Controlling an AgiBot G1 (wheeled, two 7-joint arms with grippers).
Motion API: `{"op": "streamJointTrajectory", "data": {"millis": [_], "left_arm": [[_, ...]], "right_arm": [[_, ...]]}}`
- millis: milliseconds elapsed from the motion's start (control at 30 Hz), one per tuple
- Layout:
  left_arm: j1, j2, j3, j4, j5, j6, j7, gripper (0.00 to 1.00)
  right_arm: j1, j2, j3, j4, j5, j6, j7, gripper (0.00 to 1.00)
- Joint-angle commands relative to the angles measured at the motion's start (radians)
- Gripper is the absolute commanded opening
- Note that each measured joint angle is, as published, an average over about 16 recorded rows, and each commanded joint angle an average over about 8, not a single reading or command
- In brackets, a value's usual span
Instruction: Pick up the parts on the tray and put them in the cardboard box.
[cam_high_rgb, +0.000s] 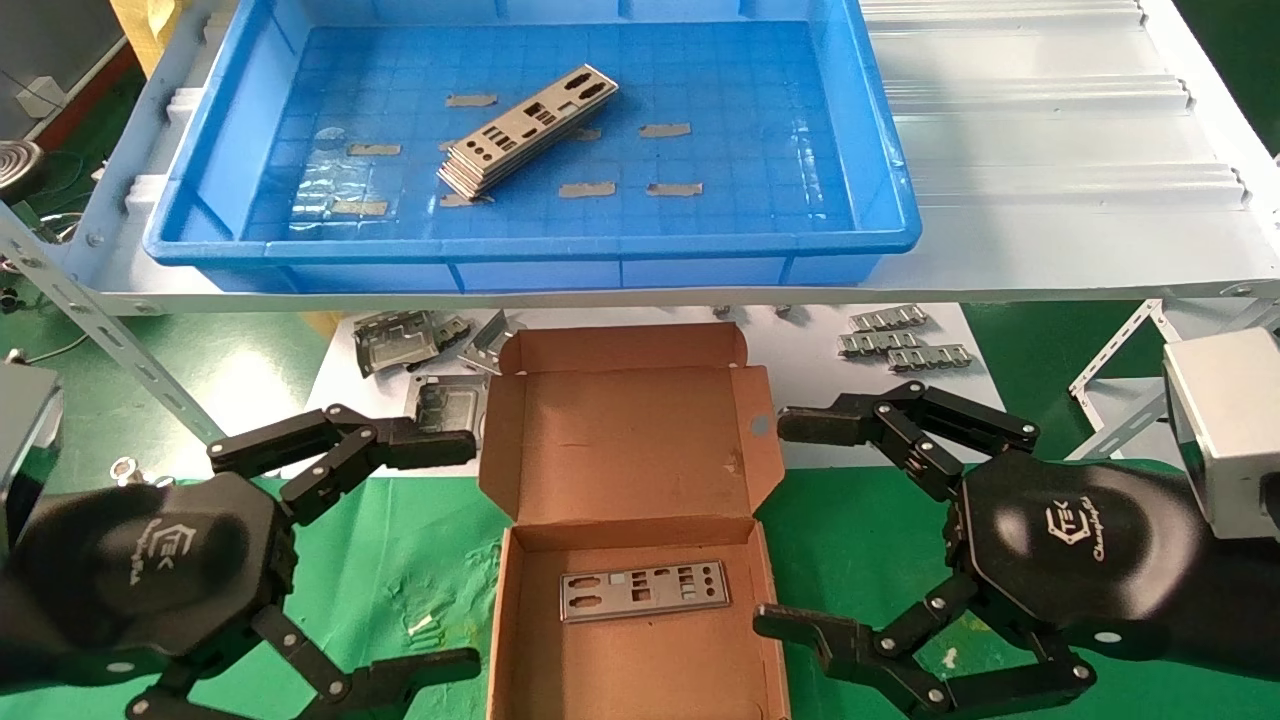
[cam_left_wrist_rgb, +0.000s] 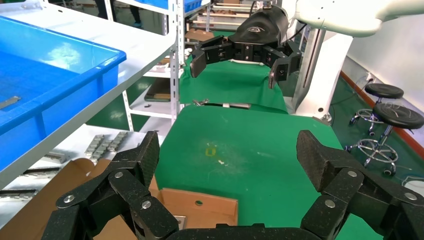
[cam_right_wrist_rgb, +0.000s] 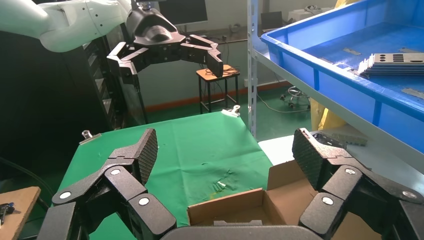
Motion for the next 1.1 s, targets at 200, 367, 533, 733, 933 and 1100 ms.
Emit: {"op": "streamJointTrajectory", "data": {"millis": [200,367,533,733,933,1100], "left_arm": [[0.000,0.000,0.000,0.000,0.000,0.000,0.000,1.00],[0.000,0.000,0.000,0.000,0.000,0.000,0.000,1.00],[0.000,0.000,0.000,0.000,0.000,0.000,0.000,1.00],[0.000,0.000,0.000,0.000,0.000,0.000,0.000,1.00],[0.000,0.000,0.000,0.000,0.000,0.000,0.000,1.00],[0.000,0.000,0.000,0.000,0.000,0.000,0.000,1.00]], "right_arm": [[0.000,0.000,0.000,0.000,0.000,0.000,0.000,1.00],[0.000,0.000,0.000,0.000,0.000,0.000,0.000,1.00],[0.000,0.000,0.000,0.000,0.000,0.000,0.000,1.00],[0.000,0.000,0.000,0.000,0.000,0.000,0.000,1.00],[0.000,0.000,0.000,0.000,0.000,0.000,0.000,1.00],[0.000,0.000,0.000,0.000,0.000,0.000,0.000,1.00]]}}
